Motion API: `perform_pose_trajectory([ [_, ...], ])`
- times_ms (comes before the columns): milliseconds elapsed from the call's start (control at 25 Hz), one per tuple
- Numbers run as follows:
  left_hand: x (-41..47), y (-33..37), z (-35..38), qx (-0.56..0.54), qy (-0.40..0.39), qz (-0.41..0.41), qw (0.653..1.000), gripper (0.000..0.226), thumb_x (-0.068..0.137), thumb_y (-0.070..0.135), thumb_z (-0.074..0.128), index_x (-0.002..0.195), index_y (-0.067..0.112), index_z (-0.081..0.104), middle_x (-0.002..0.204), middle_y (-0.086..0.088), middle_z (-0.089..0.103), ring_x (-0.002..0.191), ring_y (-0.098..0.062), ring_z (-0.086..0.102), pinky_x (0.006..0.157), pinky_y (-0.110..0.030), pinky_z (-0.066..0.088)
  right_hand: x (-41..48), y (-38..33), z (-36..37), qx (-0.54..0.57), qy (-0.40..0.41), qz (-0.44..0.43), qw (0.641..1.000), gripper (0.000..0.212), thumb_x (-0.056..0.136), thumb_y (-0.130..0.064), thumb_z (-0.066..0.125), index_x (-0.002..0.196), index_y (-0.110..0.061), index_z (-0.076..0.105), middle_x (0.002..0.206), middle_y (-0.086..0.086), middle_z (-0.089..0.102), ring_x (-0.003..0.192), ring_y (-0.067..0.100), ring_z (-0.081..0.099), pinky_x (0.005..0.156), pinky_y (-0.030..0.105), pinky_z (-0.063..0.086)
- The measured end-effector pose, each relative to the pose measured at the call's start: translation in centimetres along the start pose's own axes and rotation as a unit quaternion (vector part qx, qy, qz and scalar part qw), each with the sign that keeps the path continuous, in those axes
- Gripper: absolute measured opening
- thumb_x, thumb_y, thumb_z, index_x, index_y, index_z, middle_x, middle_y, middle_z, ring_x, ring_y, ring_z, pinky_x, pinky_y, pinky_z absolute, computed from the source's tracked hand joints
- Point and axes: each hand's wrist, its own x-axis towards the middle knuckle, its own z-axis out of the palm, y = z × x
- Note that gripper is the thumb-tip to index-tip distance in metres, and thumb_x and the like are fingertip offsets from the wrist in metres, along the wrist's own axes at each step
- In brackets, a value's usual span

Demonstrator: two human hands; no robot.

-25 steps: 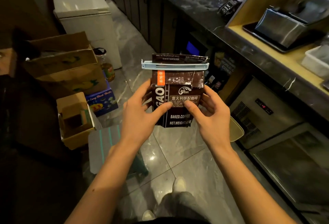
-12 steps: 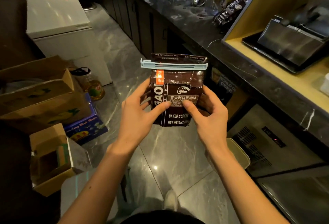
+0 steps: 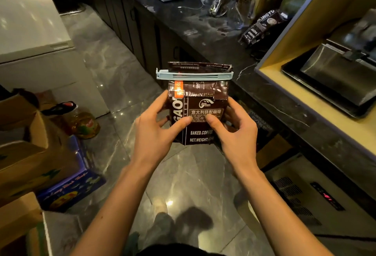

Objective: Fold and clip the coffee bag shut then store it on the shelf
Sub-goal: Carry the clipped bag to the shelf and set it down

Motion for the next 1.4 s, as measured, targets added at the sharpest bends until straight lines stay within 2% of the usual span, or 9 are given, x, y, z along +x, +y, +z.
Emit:
perform_pose_trajectory([
  [160, 9.7, -2.4, -2.0, -0.014, -0.034, 0.0, 0.999, 0.071, 0.078, 0.021, 0.08, 0.142, 0.023, 0.048, 0.129, 0.013, 0.063, 0.12, 0.001, 0.058, 0.1, -0.036, 0.052, 7.9, 0.1, 4.2, -0.014, 0.04, 0.005, 0.999, 0.056, 0.085, -0.025, 0.074, 0.137, -0.022, 0.054, 0.126, -0.013, 0.066, 0.116, -0.002, 0.061, 0.097, 0.028, 0.054],
  [360, 20.3, -5.4, -1.8, -0.028, -0.093, 0.009, 0.995, 0.07, 0.079, 0.02, 0.08, 0.142, 0.023, 0.048, 0.128, 0.013, 0.064, 0.118, 0.002, 0.059, 0.099, -0.03, 0.052, 16.2, 1.8, 7.2, -0.008, 0.094, 0.034, 0.995, 0.057, 0.083, -0.021, 0.076, 0.136, -0.02, 0.055, 0.125, -0.007, 0.068, 0.115, 0.004, 0.063, 0.098, 0.036, 0.054],
  [440, 23.9, -6.8, -0.8, -0.03, -0.116, 0.007, 0.993, 0.071, 0.079, 0.022, 0.08, 0.142, 0.025, 0.048, 0.13, 0.011, 0.064, 0.119, 0.0, 0.059, 0.1, -0.033, 0.052, 19.3, 3.0, 7.5, -0.017, 0.113, 0.043, 0.992, 0.058, 0.083, -0.024, 0.076, 0.136, -0.021, 0.055, 0.126, -0.006, 0.068, 0.117, 0.005, 0.063, 0.098, 0.038, 0.054],
  [640, 33.3, -10.4, 3.9, -0.021, -0.156, 0.013, 0.987, 0.07, 0.079, 0.024, 0.079, 0.142, 0.026, 0.048, 0.128, 0.015, 0.064, 0.118, 0.003, 0.058, 0.1, -0.032, 0.052, 27.6, 7.1, 7.1, -0.012, 0.159, 0.06, 0.985, 0.057, 0.083, -0.02, 0.076, 0.136, -0.019, 0.055, 0.12, -0.009, 0.069, 0.111, -0.001, 0.064, 0.09, 0.019, 0.054],
  [800, 41.0, -12.0, 9.2, -0.023, -0.19, 0.016, 0.981, 0.07, 0.079, 0.024, 0.079, 0.142, 0.026, 0.048, 0.128, 0.016, 0.064, 0.119, 0.005, 0.057, 0.1, -0.031, 0.051, 35.1, 10.2, 4.8, 0.001, 0.191, 0.079, 0.978, 0.058, 0.082, -0.022, 0.077, 0.136, -0.023, 0.055, 0.121, -0.009, 0.068, 0.111, -0.001, 0.064, 0.085, 0.017, 0.054],
  [920, 46.8, -13.0, 12.9, -0.04, -0.217, 0.018, 0.975, 0.072, 0.078, 0.017, 0.08, 0.143, 0.02, 0.048, 0.128, 0.011, 0.064, 0.117, 0.004, 0.059, 0.1, -0.029, 0.051, 40.4, 12.2, 3.2, -0.006, 0.23, 0.08, 0.97, 0.06, 0.082, -0.018, 0.077, 0.137, -0.019, 0.054, 0.121, -0.007, 0.068, 0.109, -0.001, 0.065, 0.084, 0.015, 0.055],
  [1120, 55.4, -15.2, 17.7, -0.034, -0.272, 0.03, 0.961, 0.071, 0.077, 0.019, 0.081, 0.141, 0.018, 0.049, 0.129, 0.008, 0.065, 0.119, 0.0, 0.06, 0.104, -0.034, 0.049, 47.6, 14.9, 2.0, -0.037, 0.279, 0.095, 0.955, 0.058, 0.082, -0.011, 0.076, 0.136, -0.01, 0.054, 0.115, -0.01, 0.067, 0.103, -0.013, 0.062, 0.079, 0.003, 0.047],
  [1280, 61.8, -18.7, 21.7, -0.078, -0.339, -0.012, 0.938, 0.071, 0.077, 0.015, 0.081, 0.14, 0.02, 0.051, 0.127, 0.008, 0.066, 0.119, -0.006, 0.061, 0.104, -0.04, 0.05, 53.0, 17.7, 2.2, -0.077, 0.338, 0.121, 0.93, 0.059, 0.081, -0.018, 0.078, 0.135, -0.016, 0.054, 0.109, -0.028, 0.059, 0.1, -0.026, 0.055, 0.081, -0.001, 0.042],
  [1400, 67.2, -21.7, 24.6, -0.075, -0.409, 0.005, 0.909, 0.073, 0.077, 0.015, 0.081, 0.142, 0.018, 0.048, 0.127, 0.011, 0.065, 0.117, -0.008, 0.063, 0.101, -0.04, 0.051, 57.0, 19.8, 3.1, -0.089, 0.395, 0.133, 0.905, 0.056, 0.081, -0.012, 0.078, 0.132, -0.014, 0.055, 0.111, -0.022, 0.063, 0.103, -0.017, 0.06, 0.086, 0.003, 0.045],
])
